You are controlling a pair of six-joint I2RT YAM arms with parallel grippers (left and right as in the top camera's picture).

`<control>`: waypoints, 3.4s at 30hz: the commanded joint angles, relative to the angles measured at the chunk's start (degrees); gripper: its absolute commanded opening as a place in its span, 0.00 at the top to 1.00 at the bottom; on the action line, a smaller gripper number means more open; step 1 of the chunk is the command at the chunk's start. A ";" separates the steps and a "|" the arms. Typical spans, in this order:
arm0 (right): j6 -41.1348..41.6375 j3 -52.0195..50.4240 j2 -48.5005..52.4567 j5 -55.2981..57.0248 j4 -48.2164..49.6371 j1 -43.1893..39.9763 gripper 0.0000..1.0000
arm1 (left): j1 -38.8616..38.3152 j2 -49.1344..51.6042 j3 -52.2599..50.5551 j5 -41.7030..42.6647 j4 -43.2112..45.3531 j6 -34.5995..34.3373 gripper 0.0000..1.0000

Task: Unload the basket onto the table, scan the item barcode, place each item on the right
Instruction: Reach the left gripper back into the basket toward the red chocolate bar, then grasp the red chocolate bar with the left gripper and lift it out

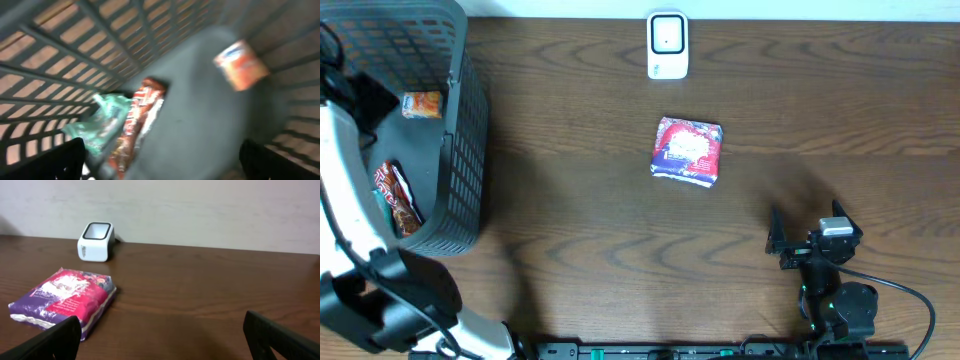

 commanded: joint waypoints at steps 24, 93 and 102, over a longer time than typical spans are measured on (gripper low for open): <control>-0.46 -0.22 -0.35 0.09 -0.09 -0.39 0.01 | 2.58 1.81 -34.21 -4.00 29.42 18.01 0.05; -0.46 -0.22 -0.35 0.09 -0.09 -0.39 0.01 | -46.38 -12.28 -34.12 10.93 45.09 3.02 0.93; -0.46 -0.22 -0.35 0.09 -0.09 -0.39 0.01 | -51.91 3.39 -34.12 10.99 49.75 -0.22 0.92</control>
